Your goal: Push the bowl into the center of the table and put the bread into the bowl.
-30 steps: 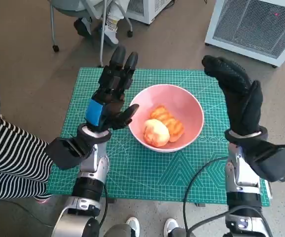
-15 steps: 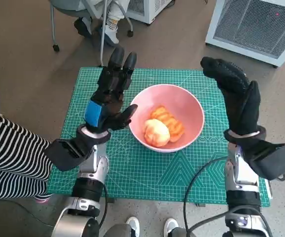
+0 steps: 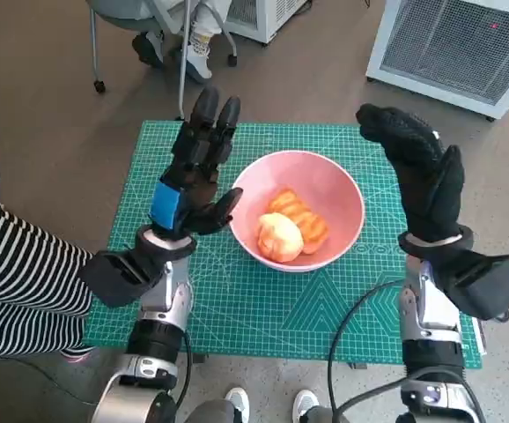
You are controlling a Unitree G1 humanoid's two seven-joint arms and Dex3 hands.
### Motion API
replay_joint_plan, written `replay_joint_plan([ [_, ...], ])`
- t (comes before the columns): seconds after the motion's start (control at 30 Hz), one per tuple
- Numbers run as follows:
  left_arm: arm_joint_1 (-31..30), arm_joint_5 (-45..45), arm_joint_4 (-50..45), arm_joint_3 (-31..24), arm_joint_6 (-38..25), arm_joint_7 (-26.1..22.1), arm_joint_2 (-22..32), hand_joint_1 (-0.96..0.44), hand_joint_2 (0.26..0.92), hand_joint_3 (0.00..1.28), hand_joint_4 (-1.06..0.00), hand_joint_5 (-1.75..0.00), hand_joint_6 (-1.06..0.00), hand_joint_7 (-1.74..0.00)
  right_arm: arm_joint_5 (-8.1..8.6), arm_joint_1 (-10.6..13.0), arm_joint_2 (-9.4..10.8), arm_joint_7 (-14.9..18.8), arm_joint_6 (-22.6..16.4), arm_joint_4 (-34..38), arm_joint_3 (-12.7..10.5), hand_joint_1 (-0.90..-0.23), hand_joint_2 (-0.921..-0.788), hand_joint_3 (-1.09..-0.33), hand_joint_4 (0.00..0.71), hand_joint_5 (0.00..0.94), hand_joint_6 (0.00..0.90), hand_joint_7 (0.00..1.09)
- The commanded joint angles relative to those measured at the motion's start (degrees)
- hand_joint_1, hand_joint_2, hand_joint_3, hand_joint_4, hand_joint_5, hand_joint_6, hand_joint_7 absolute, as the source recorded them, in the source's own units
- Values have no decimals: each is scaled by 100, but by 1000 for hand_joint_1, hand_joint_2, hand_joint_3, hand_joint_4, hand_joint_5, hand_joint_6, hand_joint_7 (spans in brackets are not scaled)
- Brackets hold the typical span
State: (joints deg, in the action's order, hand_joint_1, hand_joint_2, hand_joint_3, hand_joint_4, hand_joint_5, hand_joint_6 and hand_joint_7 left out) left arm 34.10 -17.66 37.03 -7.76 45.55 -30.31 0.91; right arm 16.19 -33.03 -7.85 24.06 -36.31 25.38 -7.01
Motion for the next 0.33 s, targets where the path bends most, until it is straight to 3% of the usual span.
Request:
replay_joint_plan([
  [0.03,-81,102,-107,34,-11,57,62,-434,853,474,1,1,1,-87,91,37,40,84,74,81,-26,-644,-921,-725,178,0,107,411],
  [0.33,-102,86,-117,63,-33,82,104,-435,853,467,1,1,1,-92,108,66,38,122,76,81,-30,-648,-921,-724,177,0,105,413],
])
